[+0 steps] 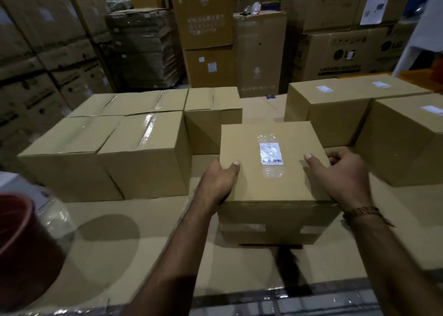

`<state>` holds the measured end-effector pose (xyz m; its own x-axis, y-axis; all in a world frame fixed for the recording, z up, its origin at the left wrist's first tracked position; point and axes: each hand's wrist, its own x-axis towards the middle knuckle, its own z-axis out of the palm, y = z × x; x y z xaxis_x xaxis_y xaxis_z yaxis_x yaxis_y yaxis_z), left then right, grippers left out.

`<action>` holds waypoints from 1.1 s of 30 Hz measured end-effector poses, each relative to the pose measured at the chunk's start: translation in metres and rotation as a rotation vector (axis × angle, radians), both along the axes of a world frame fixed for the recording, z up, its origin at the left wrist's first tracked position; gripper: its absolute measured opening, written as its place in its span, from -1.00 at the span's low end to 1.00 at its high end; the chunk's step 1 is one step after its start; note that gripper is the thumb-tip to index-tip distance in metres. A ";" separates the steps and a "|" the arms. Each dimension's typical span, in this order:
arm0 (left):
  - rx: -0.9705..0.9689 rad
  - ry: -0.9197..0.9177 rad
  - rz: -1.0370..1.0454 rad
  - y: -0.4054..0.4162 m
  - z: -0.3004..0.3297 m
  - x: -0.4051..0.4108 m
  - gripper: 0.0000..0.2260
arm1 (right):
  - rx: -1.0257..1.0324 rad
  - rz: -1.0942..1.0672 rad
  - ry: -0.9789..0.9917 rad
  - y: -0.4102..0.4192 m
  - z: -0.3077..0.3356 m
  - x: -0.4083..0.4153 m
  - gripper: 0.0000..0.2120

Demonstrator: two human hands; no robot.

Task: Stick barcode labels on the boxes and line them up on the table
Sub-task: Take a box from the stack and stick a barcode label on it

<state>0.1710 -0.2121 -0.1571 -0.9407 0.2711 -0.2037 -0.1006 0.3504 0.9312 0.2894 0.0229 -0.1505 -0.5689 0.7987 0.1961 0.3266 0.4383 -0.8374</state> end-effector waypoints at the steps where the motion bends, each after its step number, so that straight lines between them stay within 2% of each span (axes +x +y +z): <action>1: 0.002 -0.009 0.012 -0.012 0.000 0.004 -0.53 | 0.002 0.009 0.007 -0.013 0.000 0.002 -0.46; 4: 0.001 -0.025 0.074 -0.047 -0.005 0.014 -0.63 | 0.027 0.042 0.001 -0.041 -0.003 0.003 -0.27; 6: 0.019 -0.038 0.110 -0.067 -0.007 0.024 -0.55 | 0.035 0.079 -0.009 -0.056 -0.005 0.004 -0.23; 8: 0.026 -0.026 0.147 -0.085 -0.010 0.034 -0.54 | 0.040 0.115 -0.007 -0.069 -0.007 0.005 -0.32; 11: 0.012 -0.020 0.184 -0.110 -0.012 0.048 -0.67 | 0.036 0.146 0.008 -0.089 -0.013 0.008 -0.38; 16: -0.016 -0.035 0.223 -0.146 -0.014 0.062 -0.45 | 0.015 0.183 0.001 -0.125 -0.020 0.008 -0.34; 22: -0.027 -0.059 0.240 -0.177 -0.024 0.051 -0.43 | 0.030 0.181 -0.037 -0.158 -0.030 -0.007 -0.40; 26: -0.068 -0.058 0.203 -0.192 -0.029 0.027 -0.49 | 0.027 0.139 -0.061 -0.177 -0.034 -0.027 -0.42; 33: -0.218 -0.064 0.044 -0.211 -0.041 -0.016 -0.36 | -0.021 0.055 -0.091 -0.198 -0.054 -0.047 -0.50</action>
<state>0.1548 -0.4236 -0.1979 -0.9338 0.1733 -0.3130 -0.1770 0.5365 0.8251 0.2427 -0.1751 -0.2049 -0.6268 0.7691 0.1250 0.3778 0.4403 -0.8145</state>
